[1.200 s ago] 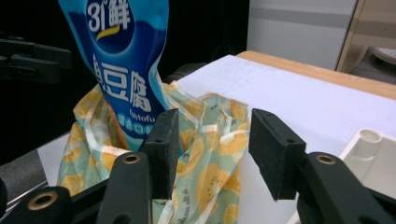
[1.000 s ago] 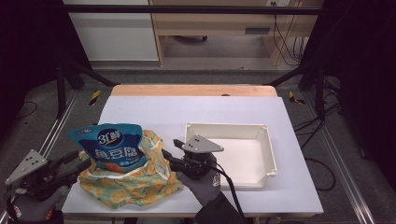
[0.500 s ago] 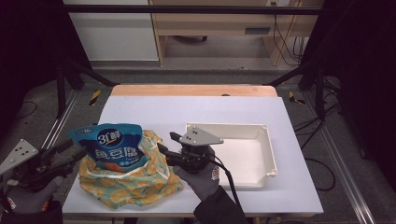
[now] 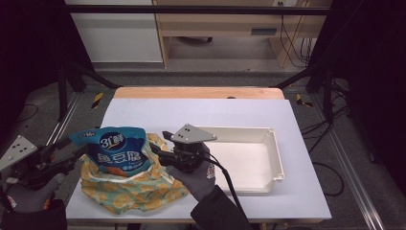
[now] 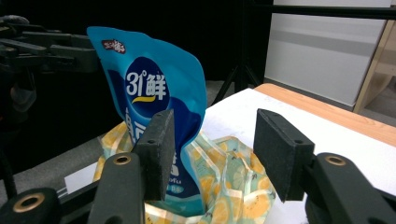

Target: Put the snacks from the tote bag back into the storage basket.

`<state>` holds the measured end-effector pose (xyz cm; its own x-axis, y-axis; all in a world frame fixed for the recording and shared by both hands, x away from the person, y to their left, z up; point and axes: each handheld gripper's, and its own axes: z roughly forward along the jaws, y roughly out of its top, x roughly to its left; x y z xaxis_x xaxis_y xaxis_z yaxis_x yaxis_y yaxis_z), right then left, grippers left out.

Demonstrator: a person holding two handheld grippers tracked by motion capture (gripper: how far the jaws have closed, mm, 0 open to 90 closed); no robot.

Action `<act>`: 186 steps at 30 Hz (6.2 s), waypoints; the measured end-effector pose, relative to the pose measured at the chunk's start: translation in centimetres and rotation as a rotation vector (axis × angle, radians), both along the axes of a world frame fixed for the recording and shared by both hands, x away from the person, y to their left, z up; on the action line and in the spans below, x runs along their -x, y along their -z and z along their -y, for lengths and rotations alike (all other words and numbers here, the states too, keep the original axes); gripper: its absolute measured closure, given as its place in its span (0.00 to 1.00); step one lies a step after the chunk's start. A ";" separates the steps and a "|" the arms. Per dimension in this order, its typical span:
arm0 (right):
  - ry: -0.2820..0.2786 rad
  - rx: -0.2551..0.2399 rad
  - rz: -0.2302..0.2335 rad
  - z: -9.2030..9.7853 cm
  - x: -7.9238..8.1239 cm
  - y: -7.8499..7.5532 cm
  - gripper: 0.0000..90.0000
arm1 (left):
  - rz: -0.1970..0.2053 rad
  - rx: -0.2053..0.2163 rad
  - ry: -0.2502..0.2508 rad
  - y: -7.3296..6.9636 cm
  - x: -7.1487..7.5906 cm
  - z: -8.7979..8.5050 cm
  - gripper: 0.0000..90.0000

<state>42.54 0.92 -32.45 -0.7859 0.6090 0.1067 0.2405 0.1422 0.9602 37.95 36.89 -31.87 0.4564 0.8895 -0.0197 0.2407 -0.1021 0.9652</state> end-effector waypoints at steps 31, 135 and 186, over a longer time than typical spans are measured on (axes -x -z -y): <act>-0.024 0.058 0.000 -4.9 -2.6 0.8 0.65 | -0.023 -0.007 -0.032 1.0 -0.8 0.5 0.81; 0.035 0.092 0.192 -0.4 0.3 -10.0 1.00 | 0.149 0.029 0.013 -8.7 1.1 5.8 1.00; 0.204 0.084 0.191 11.5 2.5 -9.6 1.00 | 0.139 -0.017 0.213 -9.3 -1.1 17.0 1.00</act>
<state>39.99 -10.60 -22.81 -0.6472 0.7572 -0.0886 0.0885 0.1900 0.9778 39.03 19.94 -22.58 0.6306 0.7729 0.0701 0.0771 -0.1523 0.9853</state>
